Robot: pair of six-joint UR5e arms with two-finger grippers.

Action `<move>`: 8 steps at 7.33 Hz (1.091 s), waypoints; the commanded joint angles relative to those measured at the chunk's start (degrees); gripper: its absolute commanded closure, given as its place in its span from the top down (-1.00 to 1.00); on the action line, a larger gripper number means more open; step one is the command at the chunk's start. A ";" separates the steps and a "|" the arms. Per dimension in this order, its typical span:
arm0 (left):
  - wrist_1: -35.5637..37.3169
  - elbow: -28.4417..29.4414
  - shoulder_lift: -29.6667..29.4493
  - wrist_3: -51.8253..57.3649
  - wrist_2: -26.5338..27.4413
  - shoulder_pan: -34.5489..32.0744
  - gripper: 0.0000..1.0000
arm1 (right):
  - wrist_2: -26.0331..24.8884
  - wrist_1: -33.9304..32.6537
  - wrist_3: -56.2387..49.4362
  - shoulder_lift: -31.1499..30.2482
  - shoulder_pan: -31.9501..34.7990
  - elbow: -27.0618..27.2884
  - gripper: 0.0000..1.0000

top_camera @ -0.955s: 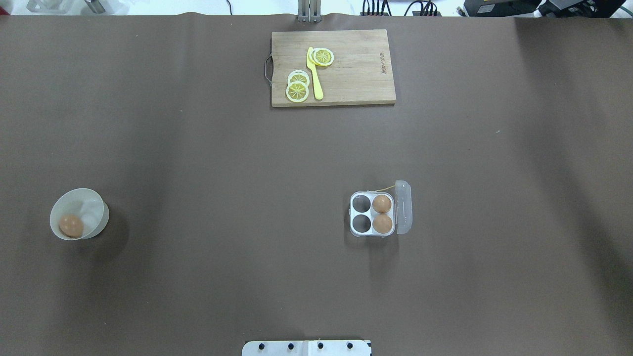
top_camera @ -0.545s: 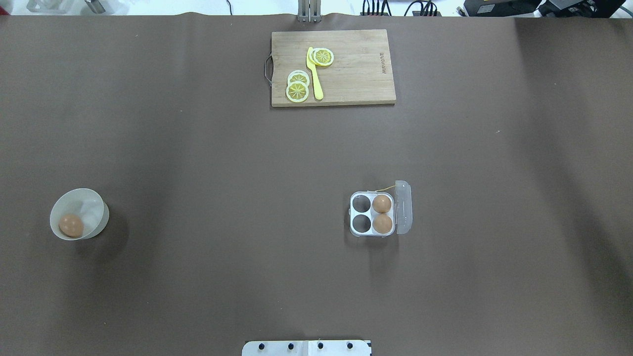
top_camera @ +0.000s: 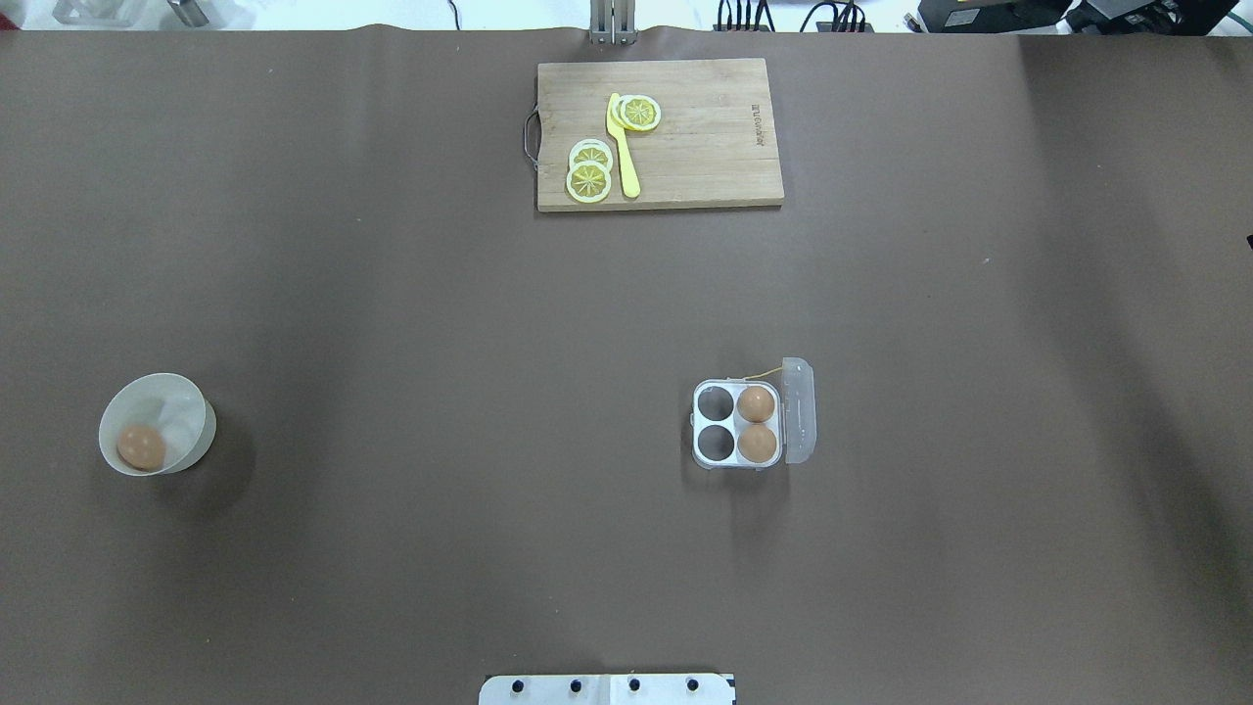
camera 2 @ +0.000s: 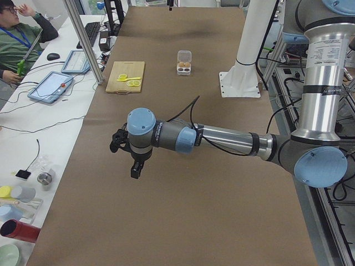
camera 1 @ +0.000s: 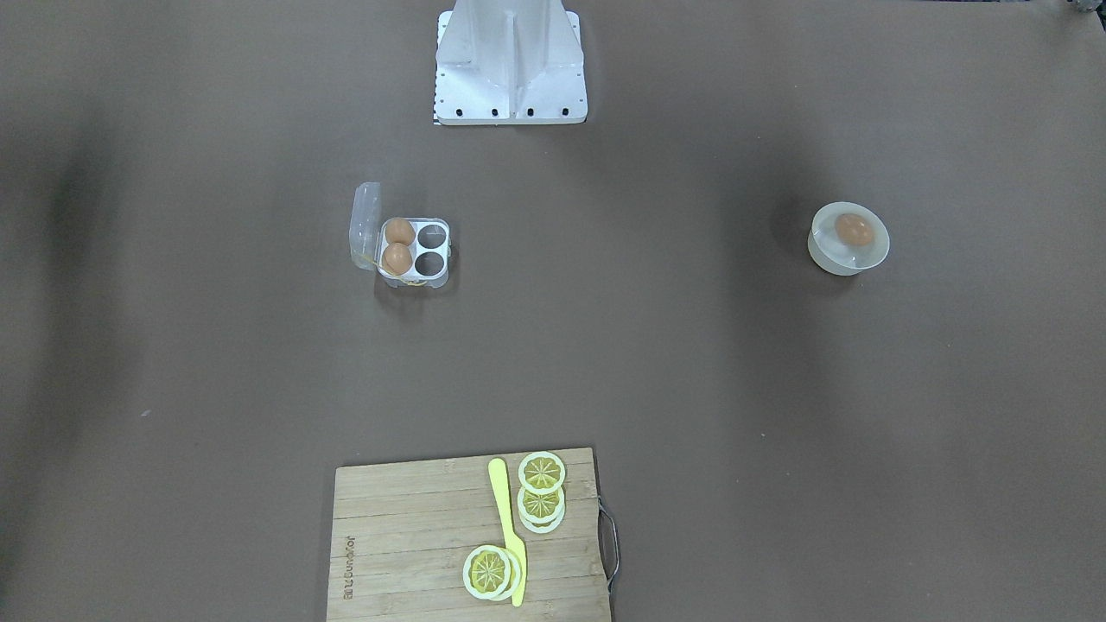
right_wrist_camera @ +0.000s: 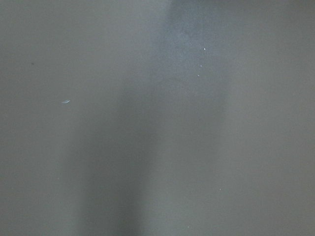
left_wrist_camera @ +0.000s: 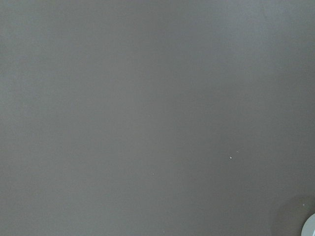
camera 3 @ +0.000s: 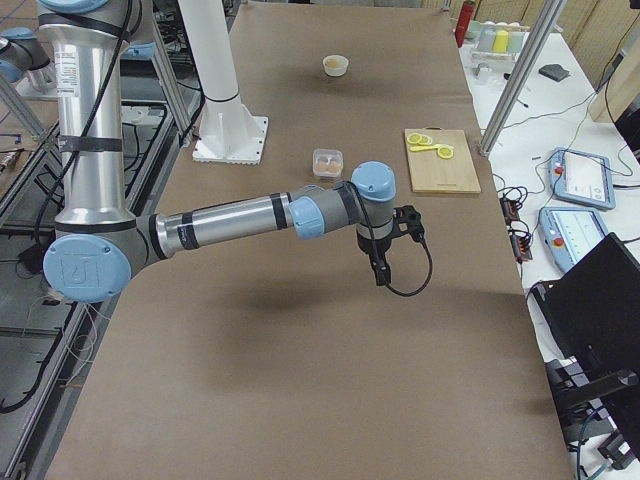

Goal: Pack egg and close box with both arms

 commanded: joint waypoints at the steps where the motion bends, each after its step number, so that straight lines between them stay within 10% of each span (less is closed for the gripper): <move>1: -8.82 1.67 0.19 -3.62 -0.16 0.50 0.97 | 0.64 2.13 2.37 0.28 -1.96 -0.56 1.00; 8: -9.37 -9.82 4.41 -50.79 5.69 27.26 0.96 | -7.34 2.13 34.11 4.94 -18.14 4.89 1.00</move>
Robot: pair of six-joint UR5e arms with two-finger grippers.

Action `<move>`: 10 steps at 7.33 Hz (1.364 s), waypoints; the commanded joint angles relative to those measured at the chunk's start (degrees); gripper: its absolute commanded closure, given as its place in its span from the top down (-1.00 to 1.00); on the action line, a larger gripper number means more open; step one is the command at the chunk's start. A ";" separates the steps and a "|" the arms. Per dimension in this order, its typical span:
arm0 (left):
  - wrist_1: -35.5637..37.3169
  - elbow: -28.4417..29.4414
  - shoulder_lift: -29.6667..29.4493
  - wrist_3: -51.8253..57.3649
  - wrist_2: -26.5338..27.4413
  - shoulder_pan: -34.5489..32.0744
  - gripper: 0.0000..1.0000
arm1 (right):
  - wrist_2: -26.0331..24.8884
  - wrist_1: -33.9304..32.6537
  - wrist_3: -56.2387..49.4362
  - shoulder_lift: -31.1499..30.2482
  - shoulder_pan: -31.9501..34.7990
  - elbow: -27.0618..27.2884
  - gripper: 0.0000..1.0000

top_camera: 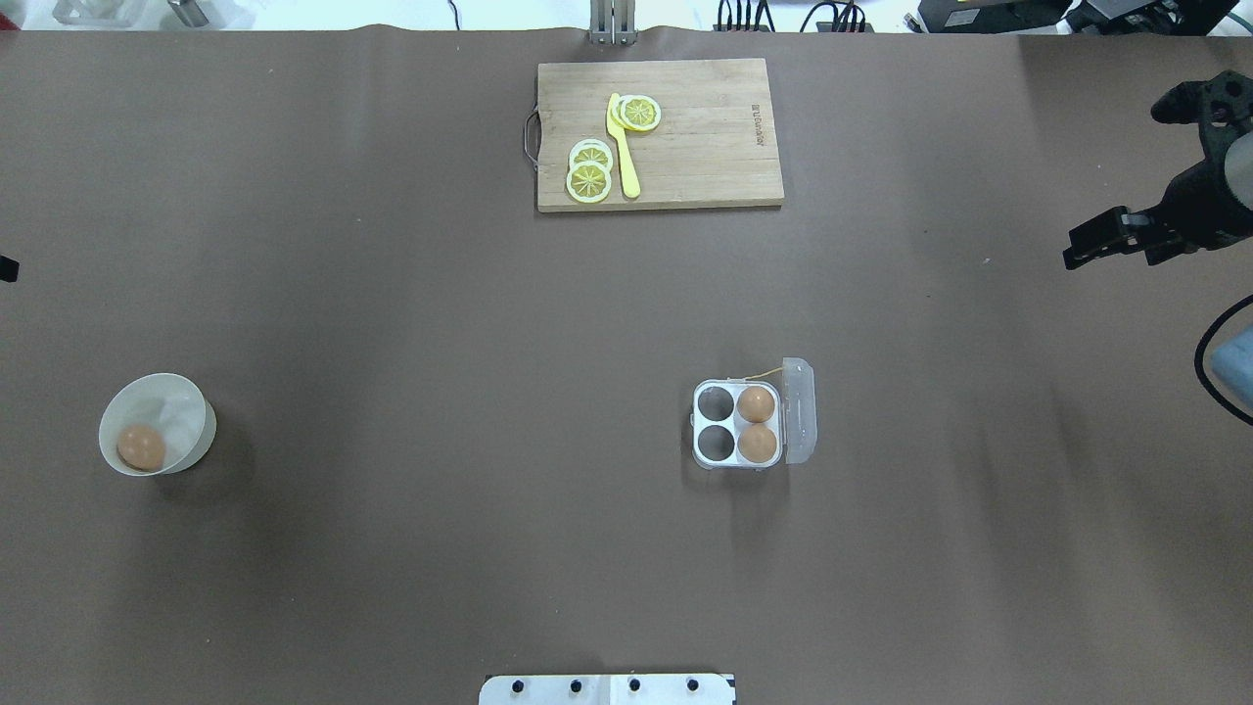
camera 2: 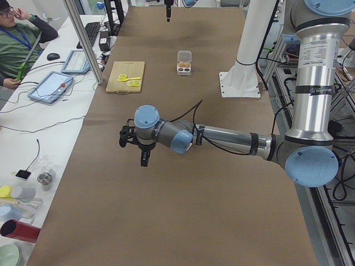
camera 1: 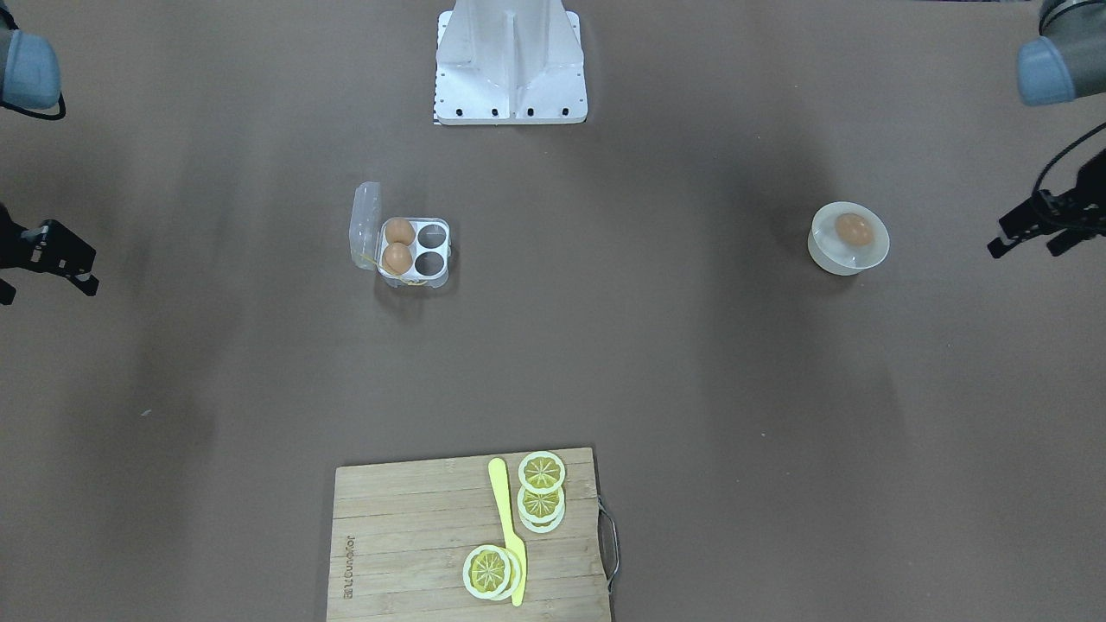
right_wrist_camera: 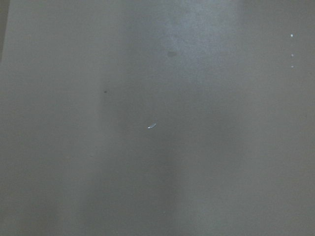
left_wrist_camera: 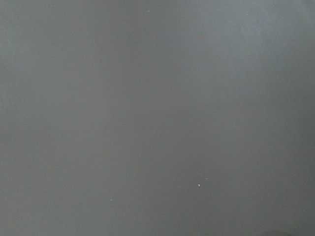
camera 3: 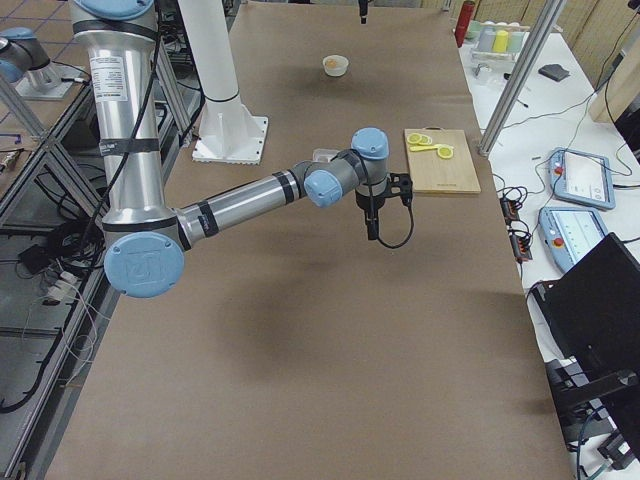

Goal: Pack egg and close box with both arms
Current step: 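Move the left gripper over the white bowl while the right arm raises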

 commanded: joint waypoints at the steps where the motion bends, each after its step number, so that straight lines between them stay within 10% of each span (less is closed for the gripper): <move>1: -0.09 -3.91 0.74 -10.76 4.68 10.60 0.96 | -1.81 -0.01 2.18 0.09 -2.03 0.64 1.00; 4: -5.34 -5.06 5.38 -10.96 4.87 17.03 0.93 | -1.90 0.07 2.10 0.09 -2.20 0.72 1.00; 6: -6.77 -4.63 6.10 -10.96 5.48 18.89 0.44 | -1.81 0.07 2.10 0.09 -2.20 0.72 1.00; 10: -6.86 -2.00 4.27 -10.96 6.01 19.51 0.43 | -1.99 0.07 2.10 0.09 -2.20 0.72 1.00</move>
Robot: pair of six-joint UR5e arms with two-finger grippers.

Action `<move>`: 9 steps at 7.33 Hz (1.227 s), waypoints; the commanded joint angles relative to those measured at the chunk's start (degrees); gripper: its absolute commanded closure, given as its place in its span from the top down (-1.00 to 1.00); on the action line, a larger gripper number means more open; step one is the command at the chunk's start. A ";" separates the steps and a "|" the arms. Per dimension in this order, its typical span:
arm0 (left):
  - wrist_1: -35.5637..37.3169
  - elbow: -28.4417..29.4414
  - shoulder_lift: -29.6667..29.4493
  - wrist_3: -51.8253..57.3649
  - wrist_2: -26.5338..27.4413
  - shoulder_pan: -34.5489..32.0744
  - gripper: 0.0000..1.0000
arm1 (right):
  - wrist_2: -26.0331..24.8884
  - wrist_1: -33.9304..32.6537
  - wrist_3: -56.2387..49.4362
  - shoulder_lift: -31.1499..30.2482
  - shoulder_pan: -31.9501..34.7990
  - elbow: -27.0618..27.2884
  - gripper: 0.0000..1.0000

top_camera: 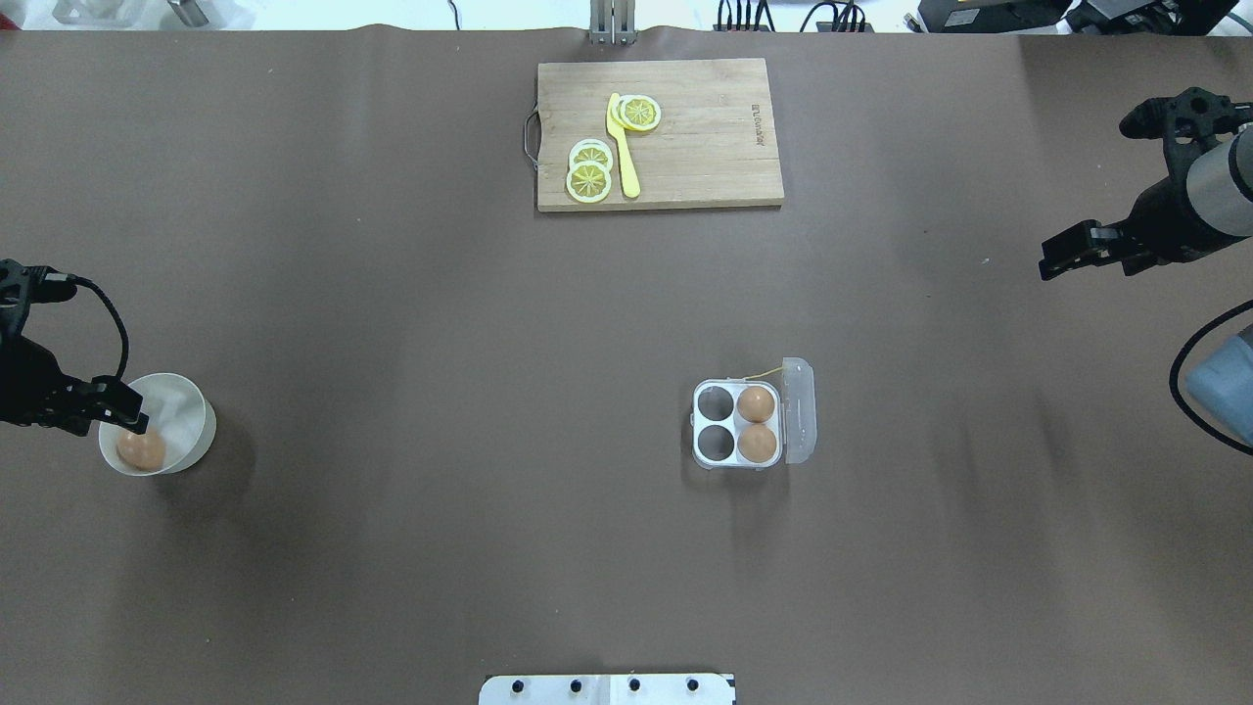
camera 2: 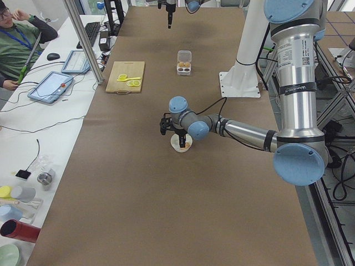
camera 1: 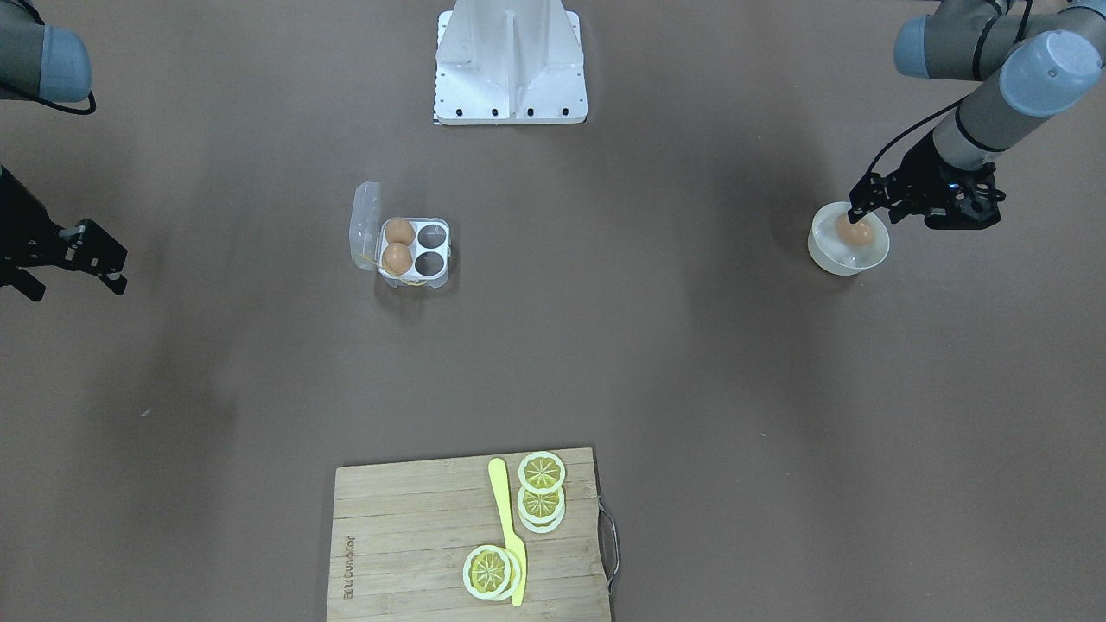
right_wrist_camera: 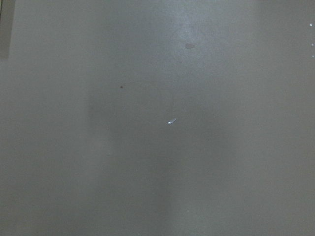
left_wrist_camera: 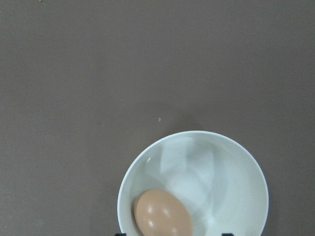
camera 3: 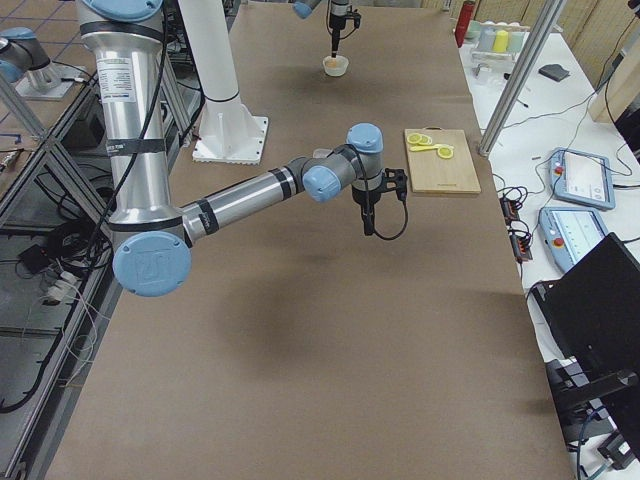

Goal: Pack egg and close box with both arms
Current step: 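Move the left gripper over the white bowl while the right arm raises, then lower the left gripper into the white bowl and grasp the brown egg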

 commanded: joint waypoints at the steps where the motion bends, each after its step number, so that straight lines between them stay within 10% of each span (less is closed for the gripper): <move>1: -0.02 1.44 -1.57 -0.17 0.03 0.10 0.43 | -0.03 0.00 0.00 -0.01 0.00 -0.08 1.00; 9: -0.20 3.81 -3.06 -0.26 -0.05 2.29 0.43 | -0.03 0.00 0.00 -0.10 -0.35 -0.26 1.00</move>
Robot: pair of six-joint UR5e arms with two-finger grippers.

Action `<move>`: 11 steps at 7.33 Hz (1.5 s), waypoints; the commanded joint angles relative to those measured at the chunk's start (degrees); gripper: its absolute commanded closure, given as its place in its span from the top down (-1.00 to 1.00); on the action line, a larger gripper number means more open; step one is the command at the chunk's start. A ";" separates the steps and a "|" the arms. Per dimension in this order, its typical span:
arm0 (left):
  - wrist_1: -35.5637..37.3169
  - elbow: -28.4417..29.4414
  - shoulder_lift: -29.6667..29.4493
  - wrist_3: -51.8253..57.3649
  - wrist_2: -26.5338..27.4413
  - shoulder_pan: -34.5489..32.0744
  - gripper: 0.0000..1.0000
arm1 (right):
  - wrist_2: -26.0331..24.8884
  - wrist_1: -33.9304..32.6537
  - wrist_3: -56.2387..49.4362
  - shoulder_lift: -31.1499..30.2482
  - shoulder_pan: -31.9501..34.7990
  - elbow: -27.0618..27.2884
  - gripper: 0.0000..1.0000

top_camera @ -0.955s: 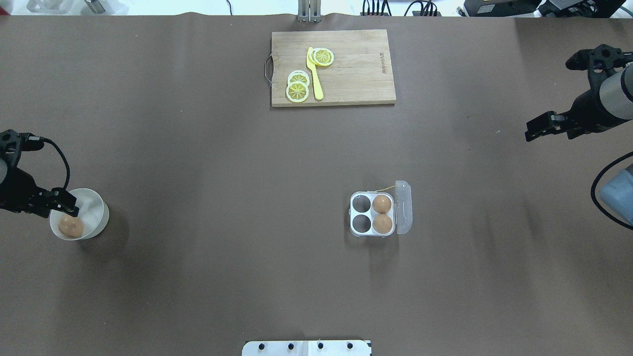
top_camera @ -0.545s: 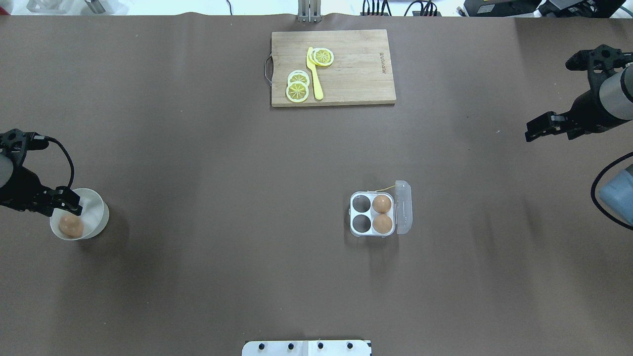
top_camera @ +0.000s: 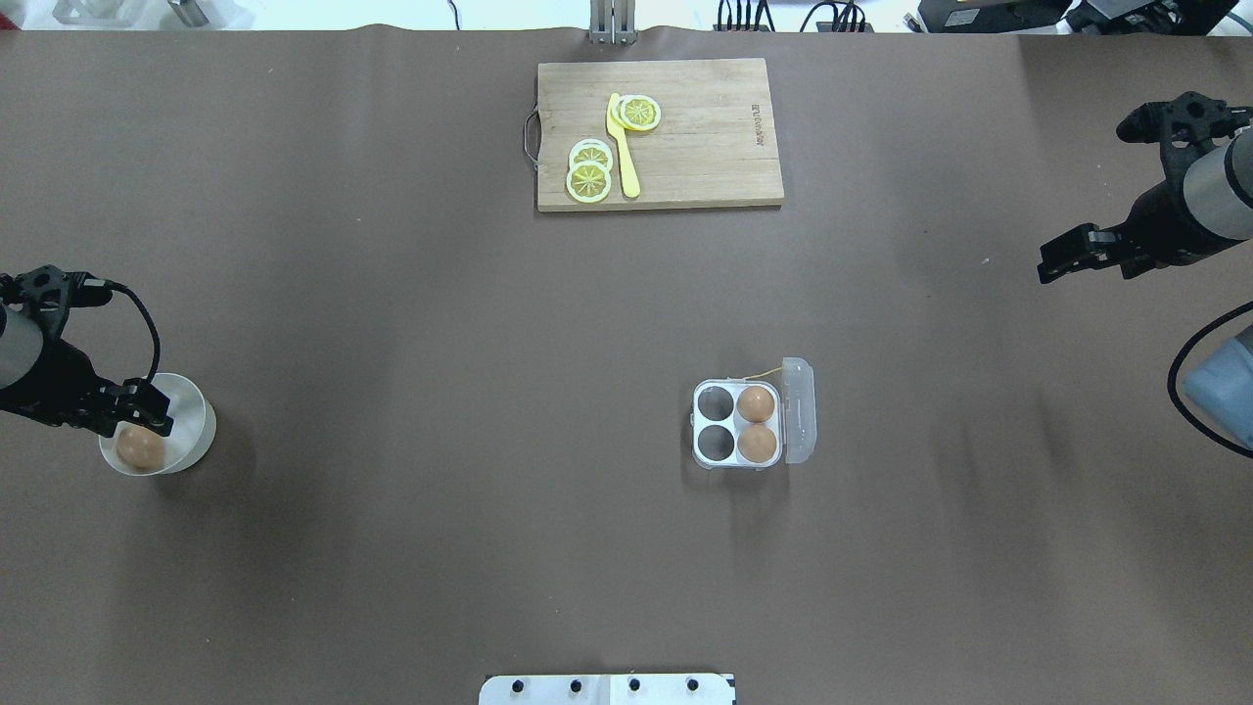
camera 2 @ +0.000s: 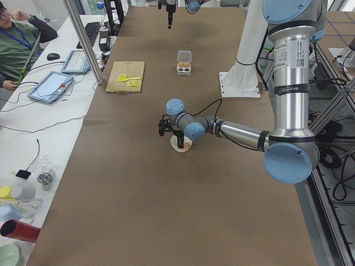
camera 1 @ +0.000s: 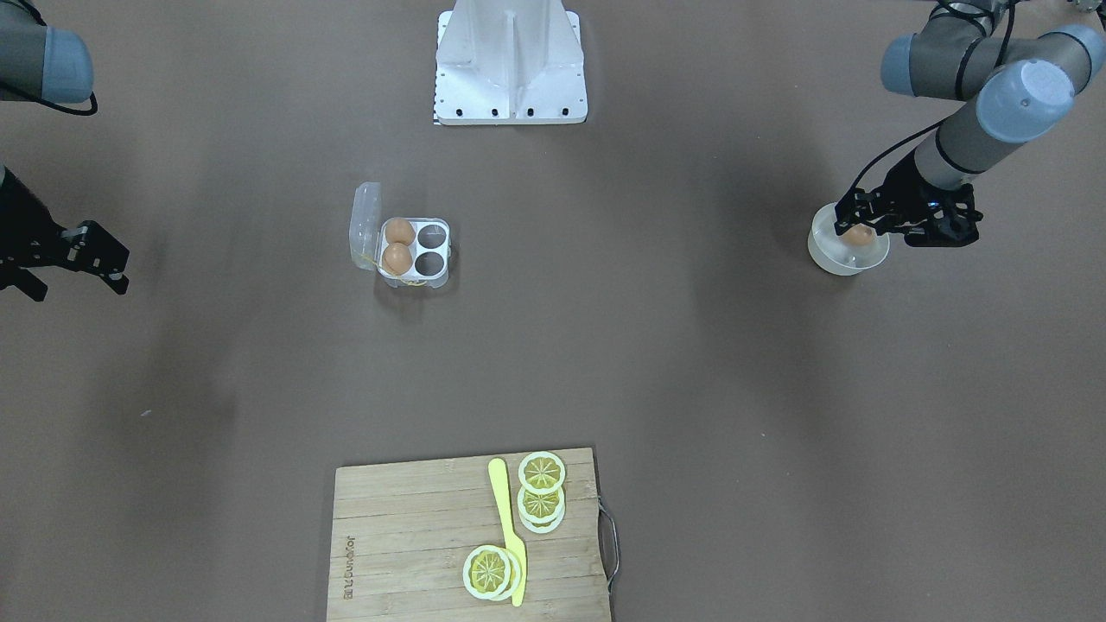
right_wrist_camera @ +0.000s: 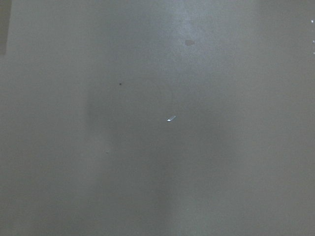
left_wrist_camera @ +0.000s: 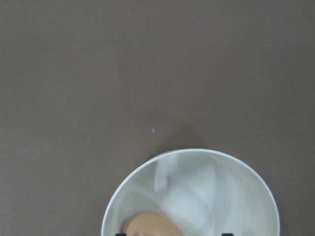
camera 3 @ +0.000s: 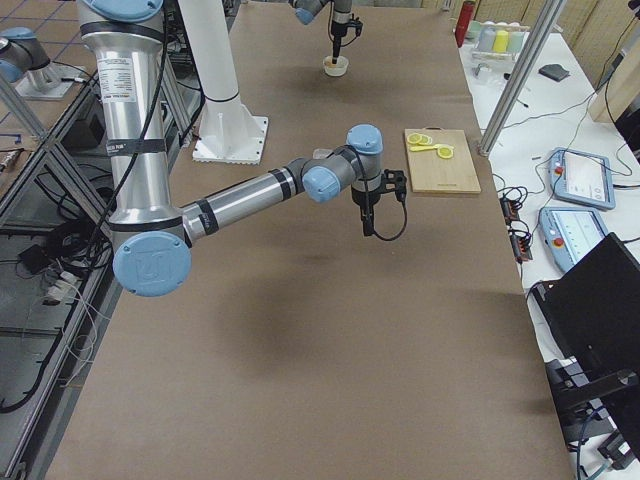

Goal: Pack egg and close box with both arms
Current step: 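Lower the left gripper into the white bowl and grasp the brown egg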

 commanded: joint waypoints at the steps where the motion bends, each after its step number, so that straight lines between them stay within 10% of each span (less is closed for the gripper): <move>1: 0.03 1.55 -1.09 -0.02 0.00 0.54 0.43 | -0.09 0.00 0.00 0.00 -0.12 -0.15 1.00; 11: 0.11 2.17 -1.53 -0.02 0.00 2.30 0.20 | -1.23 0.00 0.00 0.00 -0.74 -0.41 1.00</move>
